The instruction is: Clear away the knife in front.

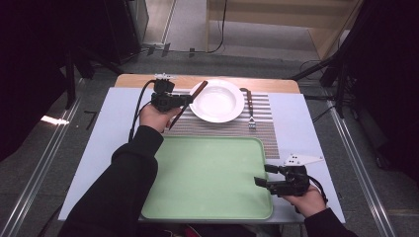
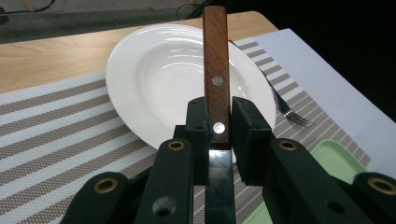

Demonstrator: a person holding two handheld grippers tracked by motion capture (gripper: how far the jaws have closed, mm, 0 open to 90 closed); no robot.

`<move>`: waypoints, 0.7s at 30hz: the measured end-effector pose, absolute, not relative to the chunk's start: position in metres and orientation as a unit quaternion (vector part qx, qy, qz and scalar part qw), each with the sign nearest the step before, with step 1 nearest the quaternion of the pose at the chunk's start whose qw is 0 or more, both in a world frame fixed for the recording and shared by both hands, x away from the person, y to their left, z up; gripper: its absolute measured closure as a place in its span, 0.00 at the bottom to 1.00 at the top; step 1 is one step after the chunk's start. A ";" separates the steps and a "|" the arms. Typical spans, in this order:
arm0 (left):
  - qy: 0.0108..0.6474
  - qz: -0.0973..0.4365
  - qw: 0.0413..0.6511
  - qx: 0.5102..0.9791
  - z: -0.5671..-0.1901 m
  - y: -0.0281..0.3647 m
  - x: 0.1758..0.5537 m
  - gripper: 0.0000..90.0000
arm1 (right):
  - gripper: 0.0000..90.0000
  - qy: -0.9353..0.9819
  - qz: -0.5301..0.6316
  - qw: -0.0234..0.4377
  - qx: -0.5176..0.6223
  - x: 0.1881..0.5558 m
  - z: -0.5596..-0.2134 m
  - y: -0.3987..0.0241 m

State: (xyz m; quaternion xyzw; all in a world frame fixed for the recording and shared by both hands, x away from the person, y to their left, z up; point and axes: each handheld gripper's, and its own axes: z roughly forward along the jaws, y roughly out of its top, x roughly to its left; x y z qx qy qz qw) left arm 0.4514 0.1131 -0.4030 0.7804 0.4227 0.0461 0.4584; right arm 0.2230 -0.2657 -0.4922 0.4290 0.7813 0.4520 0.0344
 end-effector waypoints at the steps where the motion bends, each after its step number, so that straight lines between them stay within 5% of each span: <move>1: 0.423 0.038 0.463 0.778 -0.403 0.114 0.451 0.86 | 0.30 0.781 0.452 0.034 0.429 0.223 -0.492 -0.266; 21: 0.381 0.010 0.461 0.801 -0.406 0.120 0.417 0.86 | 0.30 0.780 0.450 0.035 0.433 0.225 -0.493 -0.265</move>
